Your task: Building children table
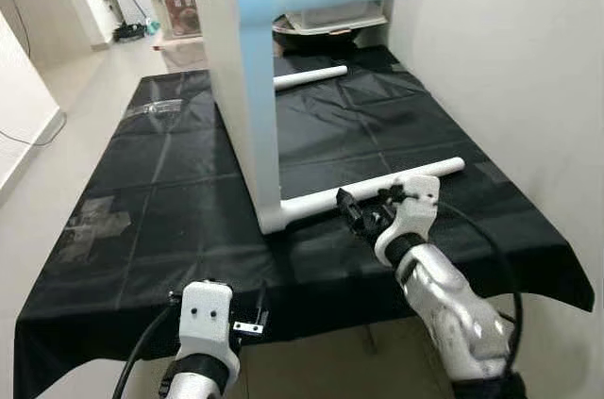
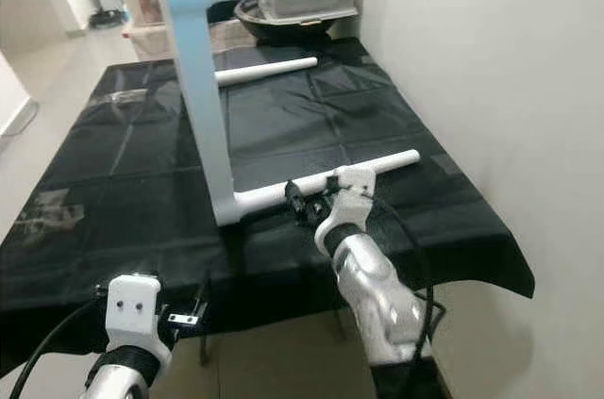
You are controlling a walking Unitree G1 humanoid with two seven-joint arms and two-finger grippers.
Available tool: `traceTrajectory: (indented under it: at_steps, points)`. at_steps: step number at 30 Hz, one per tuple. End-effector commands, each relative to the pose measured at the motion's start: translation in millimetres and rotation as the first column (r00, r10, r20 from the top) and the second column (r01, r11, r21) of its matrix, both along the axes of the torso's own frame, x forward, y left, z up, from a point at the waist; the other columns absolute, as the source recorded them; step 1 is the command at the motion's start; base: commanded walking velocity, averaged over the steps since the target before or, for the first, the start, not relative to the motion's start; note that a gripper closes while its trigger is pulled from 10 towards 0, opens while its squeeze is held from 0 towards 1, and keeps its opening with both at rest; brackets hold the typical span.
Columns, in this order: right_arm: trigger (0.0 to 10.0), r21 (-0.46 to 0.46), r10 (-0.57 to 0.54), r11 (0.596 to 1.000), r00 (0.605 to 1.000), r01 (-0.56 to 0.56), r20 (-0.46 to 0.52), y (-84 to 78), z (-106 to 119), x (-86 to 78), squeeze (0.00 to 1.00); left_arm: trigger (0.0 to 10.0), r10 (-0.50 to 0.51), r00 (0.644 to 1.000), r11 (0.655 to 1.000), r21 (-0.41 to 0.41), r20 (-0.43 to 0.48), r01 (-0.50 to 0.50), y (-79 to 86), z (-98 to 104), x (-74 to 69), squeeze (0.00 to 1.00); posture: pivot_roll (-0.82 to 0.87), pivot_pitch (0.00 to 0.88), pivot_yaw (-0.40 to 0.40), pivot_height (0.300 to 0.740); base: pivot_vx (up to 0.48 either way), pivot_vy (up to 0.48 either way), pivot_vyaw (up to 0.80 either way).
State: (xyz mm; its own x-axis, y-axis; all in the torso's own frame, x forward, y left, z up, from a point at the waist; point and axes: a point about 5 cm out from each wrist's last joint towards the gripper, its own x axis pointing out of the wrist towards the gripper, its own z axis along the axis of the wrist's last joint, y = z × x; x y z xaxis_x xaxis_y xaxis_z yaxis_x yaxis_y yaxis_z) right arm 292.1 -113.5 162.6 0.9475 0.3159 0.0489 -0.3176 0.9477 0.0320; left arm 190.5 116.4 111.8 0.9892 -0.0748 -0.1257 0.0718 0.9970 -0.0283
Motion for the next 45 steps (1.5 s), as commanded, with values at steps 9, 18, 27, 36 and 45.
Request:
traceTrajectory:
  at_steps: [9,18,27,36,45]
  points:
    - [10.0,-0.121,0.088,0.989,0.995,-0.081,0.055,17.1,-18,-20.3,0.0,10.0,-0.015,0.999,0.999,0.053,0.045,0.013,-4.2,4,-1.9,0.0,0.0,0.011,0.049,0.74,0.0,0.0,0.0]
    - [10.0,-0.146,0.095,0.985,0.994,-0.087,0.05,20.9,-31,-22.3,0.0,10.0,0.0,0.999,0.999,0.047,0.038,-0.002,-0.5,-1,2.5,0.0,0.01,0.002,0.043,0.74,0.0,0.0,0.0]
    - [10.0,-0.151,0.127,0.982,0.99,-0.117,0.056,23.7,-34,-22.6,0.0,10.0,0.003,0.999,0.999,0.049,0.038,-0.005,-0.9,-2,4.4,0.0,0.01,0.0,0.037,0.74,0.0,0.0,0.0]
    - [10.0,-0.167,0.125,0.98,0.99,-0.113,0.064,24.0,-35,-21.5,0.0,10.0,0.003,0.999,0.999,0.05,0.04,-0.005,-1.3,-2,5.7,0.0,0.03,0.0,0.035,0.74,0.0,0.0,0.8]
    - [10.0,-0.173,0.125,0.978,0.99,-0.113,0.061,24.3,-37,-20.8,0.0,10.0,-0.002,0.999,0.998,0.058,0.041,-0.001,-2.2,-3,5.9,0.0,0.03,0.0,0.02,0.74,0.0,0.0,0.75]
